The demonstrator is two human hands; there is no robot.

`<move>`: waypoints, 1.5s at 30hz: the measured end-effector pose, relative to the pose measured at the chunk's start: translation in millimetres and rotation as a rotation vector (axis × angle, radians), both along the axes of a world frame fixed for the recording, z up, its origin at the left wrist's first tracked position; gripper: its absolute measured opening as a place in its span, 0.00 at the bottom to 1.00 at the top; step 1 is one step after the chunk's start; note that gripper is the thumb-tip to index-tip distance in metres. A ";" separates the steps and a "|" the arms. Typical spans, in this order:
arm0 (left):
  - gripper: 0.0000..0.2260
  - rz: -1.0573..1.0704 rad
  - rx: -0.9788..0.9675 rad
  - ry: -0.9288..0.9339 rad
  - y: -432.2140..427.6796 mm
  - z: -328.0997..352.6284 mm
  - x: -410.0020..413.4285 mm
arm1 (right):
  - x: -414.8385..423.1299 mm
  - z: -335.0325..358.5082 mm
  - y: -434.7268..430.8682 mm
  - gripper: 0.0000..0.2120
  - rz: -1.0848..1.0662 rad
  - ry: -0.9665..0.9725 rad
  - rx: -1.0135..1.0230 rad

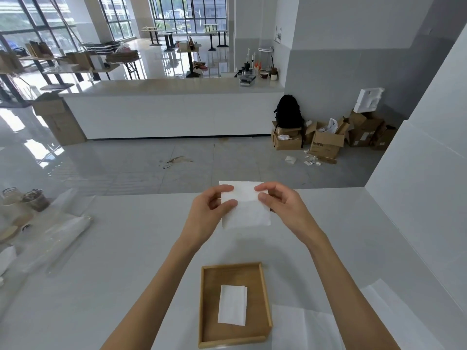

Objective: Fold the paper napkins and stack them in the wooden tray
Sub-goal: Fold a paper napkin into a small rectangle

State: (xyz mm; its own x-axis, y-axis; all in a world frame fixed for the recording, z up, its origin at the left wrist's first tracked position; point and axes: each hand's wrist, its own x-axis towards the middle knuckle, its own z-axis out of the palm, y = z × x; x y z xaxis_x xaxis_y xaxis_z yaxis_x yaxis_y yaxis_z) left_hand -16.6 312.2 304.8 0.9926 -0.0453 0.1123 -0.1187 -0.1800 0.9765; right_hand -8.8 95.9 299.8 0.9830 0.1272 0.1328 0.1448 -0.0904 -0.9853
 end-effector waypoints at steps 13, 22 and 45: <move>0.12 0.045 0.348 -0.125 -1.4 6.4 6.6 | 0.0 9.8 3.8 0.15 -0.096 -0.119 -0.355; 0.14 -0.121 -0.083 0.192 2.4 10.1 9.9 | 6.7 19.6 -1.1 0.06 -0.108 -0.073 -0.366; 0.12 -0.156 -0.520 0.288 3.3 7.6 4.6 | 5.5 15.8 14.9 0.20 -0.067 -0.146 -0.124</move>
State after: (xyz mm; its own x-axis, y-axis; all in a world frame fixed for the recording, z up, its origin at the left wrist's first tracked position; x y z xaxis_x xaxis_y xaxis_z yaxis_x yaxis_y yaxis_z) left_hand -12.0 315.5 312.4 0.9725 -0.2034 -0.1132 0.1764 0.3270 0.9284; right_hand -3.3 110.9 315.6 0.9611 0.0866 0.2621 0.2751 -0.2240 -0.9350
